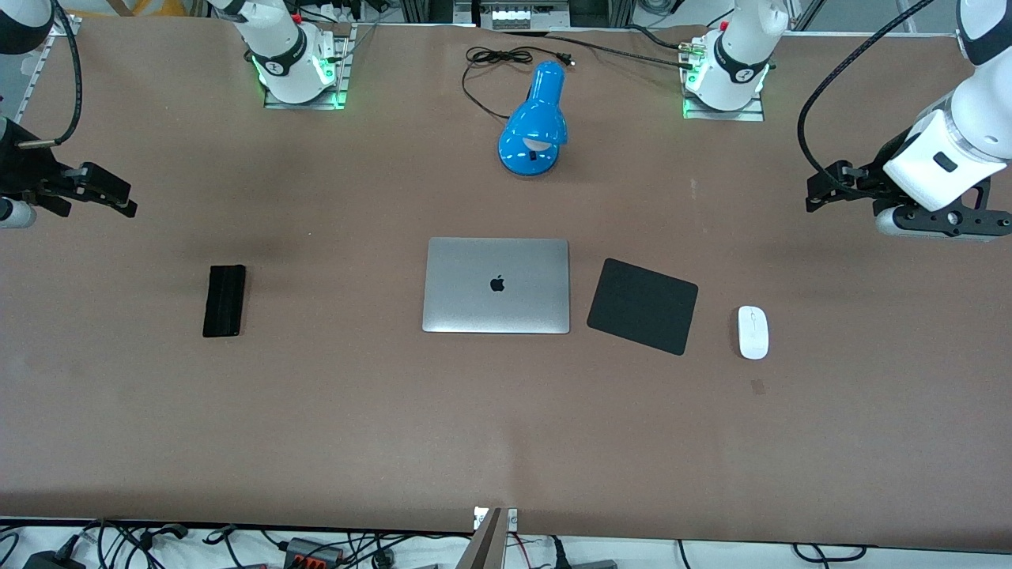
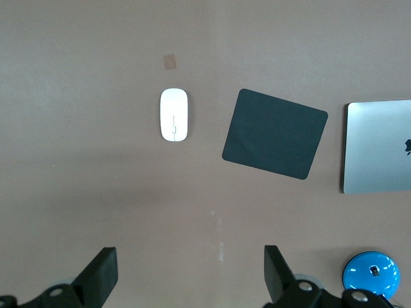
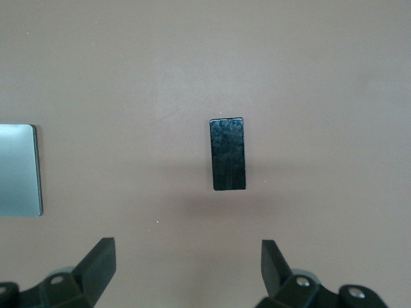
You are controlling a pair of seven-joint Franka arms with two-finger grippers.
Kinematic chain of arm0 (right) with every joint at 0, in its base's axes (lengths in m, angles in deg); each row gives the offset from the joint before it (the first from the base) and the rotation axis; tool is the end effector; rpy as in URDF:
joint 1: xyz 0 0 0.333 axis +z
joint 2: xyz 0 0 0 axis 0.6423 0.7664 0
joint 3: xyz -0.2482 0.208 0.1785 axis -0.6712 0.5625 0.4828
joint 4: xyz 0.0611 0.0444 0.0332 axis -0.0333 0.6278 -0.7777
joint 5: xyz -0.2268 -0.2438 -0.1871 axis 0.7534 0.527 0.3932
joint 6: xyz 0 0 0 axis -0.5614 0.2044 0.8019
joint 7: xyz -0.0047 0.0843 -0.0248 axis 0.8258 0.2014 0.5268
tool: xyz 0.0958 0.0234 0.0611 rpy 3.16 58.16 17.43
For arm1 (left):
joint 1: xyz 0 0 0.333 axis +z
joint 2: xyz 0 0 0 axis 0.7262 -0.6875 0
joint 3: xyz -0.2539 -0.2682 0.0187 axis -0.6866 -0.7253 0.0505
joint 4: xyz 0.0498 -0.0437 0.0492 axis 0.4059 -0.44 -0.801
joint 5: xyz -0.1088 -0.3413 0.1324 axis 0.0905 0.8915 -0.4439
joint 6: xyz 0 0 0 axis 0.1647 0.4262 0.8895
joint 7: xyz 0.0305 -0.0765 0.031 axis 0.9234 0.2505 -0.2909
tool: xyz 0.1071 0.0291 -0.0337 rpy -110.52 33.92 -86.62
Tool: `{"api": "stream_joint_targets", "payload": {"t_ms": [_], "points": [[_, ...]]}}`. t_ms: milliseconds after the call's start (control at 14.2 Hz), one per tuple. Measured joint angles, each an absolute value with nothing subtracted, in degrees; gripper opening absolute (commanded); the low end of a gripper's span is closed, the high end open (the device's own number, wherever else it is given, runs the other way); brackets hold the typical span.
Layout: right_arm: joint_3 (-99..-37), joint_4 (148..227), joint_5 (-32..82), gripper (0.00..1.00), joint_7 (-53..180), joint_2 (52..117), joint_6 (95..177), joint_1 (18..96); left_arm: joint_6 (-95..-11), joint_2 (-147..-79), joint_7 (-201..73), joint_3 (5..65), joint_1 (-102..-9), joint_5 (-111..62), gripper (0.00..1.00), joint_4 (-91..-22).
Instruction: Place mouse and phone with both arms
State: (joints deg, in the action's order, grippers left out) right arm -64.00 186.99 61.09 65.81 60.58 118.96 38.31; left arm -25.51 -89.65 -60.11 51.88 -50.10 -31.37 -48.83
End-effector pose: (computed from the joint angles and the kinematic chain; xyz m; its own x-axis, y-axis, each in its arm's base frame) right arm 0.5482 -0.0283 0.6214 0.9999 -0.0041 0.0128 -0.0040 -1.0000 -0.0073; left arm 0.5526 -0.0523 0.6297 0.9957 -0.0375 -0.0843 -0.0347 -0.9988 0.0352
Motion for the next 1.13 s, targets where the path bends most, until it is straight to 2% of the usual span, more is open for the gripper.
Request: {"api": "stream_joint_targets", "payload": {"t_ms": [635, 1129], "points": [[-64.0, 187.0, 61.1, 1.00, 65.8, 61.0, 118.0, 38.3, -25.5, -89.6, -60.1, 51.9, -50.1, -31.4, 1.00, -48.8], [-64.0, 187.1, 62.5, 1.00, 65.8, 67.5, 119.5, 38.3, -25.5, -89.7, -60.1, 51.9, -49.9, -31.4, 1.00, -48.8]]}}
